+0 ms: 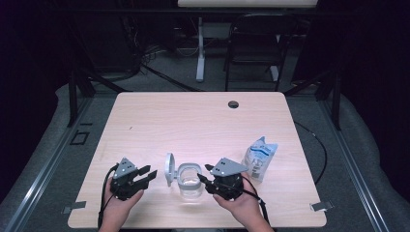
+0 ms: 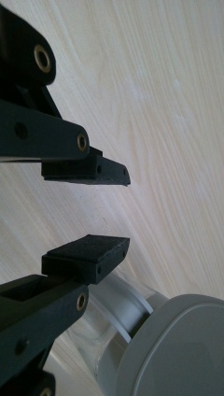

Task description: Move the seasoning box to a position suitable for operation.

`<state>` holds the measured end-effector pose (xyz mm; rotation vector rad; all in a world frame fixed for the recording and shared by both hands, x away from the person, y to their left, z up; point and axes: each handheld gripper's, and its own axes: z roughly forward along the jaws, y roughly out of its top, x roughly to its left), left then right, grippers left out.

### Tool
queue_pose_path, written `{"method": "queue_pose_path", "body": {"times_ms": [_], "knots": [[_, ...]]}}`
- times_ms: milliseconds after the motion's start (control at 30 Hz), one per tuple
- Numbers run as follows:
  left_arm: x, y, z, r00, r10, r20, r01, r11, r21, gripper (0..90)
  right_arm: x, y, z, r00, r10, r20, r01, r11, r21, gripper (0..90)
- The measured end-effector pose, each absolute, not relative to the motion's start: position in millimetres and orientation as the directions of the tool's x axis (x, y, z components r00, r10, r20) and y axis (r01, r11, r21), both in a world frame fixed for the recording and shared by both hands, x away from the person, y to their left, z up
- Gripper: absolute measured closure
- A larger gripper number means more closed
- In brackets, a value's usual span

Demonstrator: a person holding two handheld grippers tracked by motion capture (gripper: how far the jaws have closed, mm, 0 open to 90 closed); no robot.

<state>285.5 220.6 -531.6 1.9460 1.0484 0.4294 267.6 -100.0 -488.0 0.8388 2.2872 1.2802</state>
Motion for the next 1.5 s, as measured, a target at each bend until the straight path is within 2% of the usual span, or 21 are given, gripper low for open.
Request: {"method": "queue_pose_path", "body": {"times_ms": [167, 633, 767, 1500], "knots": [[285.4, 221.9, -531.8, 0.582, 0.807, -0.097, 0.508, -0.269, 0.818, 62.7, 264.7, -110.7, -491.4, -0.735, 0.677, -0.049, 0.309, 0.398, 0.864, 55.6], [286.1, 226.9, -533.3, 0.566, 0.818, -0.107, 0.515, -0.249, 0.821, 60.8, 253.1, -137.0, -502.5, -0.724, 0.686, -0.068, 0.306, 0.409, 0.86, 55.3], [285.9, 228.0, -533.0, 0.562, 0.82, -0.108, 0.516, -0.245, 0.821, 60.4, 248.9, -147.1, -505.9, -0.726, 0.686, -0.043, 0.323, 0.396, 0.859, 55.0], [286.4, 233.4, -534.0, 0.542, 0.833, -0.113, 0.519, -0.226, 0.824, 59.4, 243.3, -226.1, -518.8, -0.575, 0.818, -0.029, 0.396, 0.309, 0.864, 55.0]]}}
